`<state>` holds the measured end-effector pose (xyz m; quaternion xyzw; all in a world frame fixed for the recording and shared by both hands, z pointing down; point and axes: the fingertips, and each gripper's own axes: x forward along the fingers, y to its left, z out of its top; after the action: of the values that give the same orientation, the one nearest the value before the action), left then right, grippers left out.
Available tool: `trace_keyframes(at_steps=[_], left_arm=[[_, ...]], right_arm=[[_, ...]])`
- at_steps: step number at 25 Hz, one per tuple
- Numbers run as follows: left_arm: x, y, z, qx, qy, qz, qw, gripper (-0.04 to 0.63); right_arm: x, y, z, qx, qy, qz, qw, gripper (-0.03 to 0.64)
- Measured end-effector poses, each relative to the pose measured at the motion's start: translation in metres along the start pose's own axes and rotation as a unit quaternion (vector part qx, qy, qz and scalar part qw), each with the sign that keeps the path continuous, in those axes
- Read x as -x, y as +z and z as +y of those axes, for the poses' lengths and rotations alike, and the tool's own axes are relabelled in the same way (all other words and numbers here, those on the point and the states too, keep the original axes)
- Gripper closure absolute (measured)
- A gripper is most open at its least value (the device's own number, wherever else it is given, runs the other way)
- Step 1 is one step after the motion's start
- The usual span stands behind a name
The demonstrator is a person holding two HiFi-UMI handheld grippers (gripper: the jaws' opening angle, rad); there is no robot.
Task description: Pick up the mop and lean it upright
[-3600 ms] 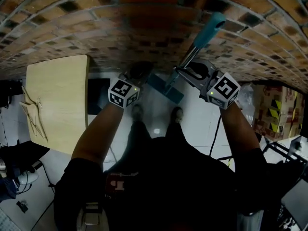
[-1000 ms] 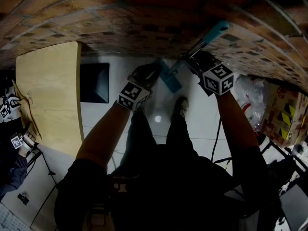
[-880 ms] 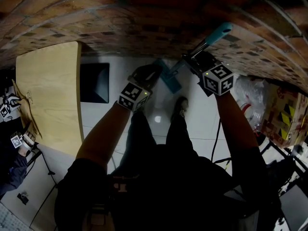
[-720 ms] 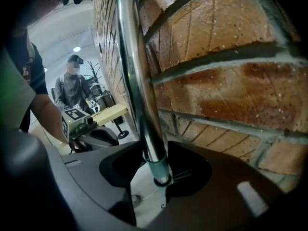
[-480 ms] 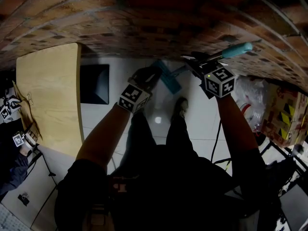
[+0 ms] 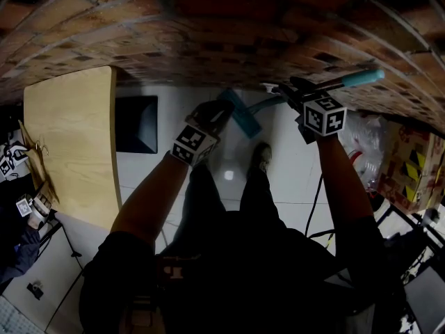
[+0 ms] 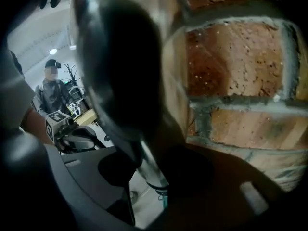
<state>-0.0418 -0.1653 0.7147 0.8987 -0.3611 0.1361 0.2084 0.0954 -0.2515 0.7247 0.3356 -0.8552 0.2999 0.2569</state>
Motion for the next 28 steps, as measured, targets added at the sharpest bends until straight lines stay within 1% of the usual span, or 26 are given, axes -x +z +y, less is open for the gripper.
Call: trace_keyframes(at_steps=[2, 8, 9, 10, 11, 12, 15, 17, 22, 25, 28], left_arm=[[-0.001, -0.001, 0.0, 0.001, -0.001, 0.0, 1.0, 0.581], [-0.004, -0.006, -0.004, 0.003, -0.003, 0.009, 1.0, 0.581], [-0.004, -0.007, -0.005, 0.003, -0.003, 0.009, 0.9999, 0.581], [-0.004, -0.007, -0.005, 0.003, -0.004, 0.01, 0.9999, 0.581], [-0.004, -0.007, -0.006, 0.005, -0.004, 0.011, 0.9999, 0.581], [-0.004, -0.008, -0.006, 0.005, -0.005, 0.011, 0.9999, 0.581], [-0.003, -0.007, -0.006, 0.003, -0.004, 0.01, 0.9999, 0.583], [-0.003, -0.006, -0.005, 0.001, -0.005, 0.009, 0.9999, 0.583], [-0.002, -0.004, -0.003, 0.003, -0.002, 0.008, 1.0, 0.583], [-0.001, -0.005, -0.002, 0.003, -0.002, 0.008, 1.0, 0.584], [-0.001, -0.007, -0.001, 0.004, -0.002, 0.008, 1.0, 0.584]], right_arm=[[-0.001, -0.003, -0.006, -0.003, -0.006, 0.009, 1.0, 0.417], [-0.003, -0.016, -0.02, -0.037, -0.018, 0.032, 0.999, 0.417], [-0.002, -0.019, -0.023, -0.035, -0.026, 0.037, 0.998, 0.43], [0.0, -0.021, -0.024, -0.029, -0.034, 0.041, 0.998, 0.461], [0.001, -0.021, -0.023, -0.02, -0.038, 0.043, 0.998, 0.54], [0.003, -0.019, -0.018, -0.01, -0.034, 0.043, 0.998, 0.541], [0.004, -0.013, 0.004, 0.026, 0.01, 0.048, 0.998, 0.541], [0.001, -0.023, 0.014, 0.056, 0.042, 0.071, 0.995, 0.543], [-0.007, -0.03, 0.043, 0.143, 0.102, 0.121, 0.977, 0.543], [-0.01, -0.034, 0.046, 0.162, 0.123, 0.138, 0.969, 0.543], [-0.013, -0.035, 0.04, 0.161, 0.13, 0.143, 0.968, 0.541]])
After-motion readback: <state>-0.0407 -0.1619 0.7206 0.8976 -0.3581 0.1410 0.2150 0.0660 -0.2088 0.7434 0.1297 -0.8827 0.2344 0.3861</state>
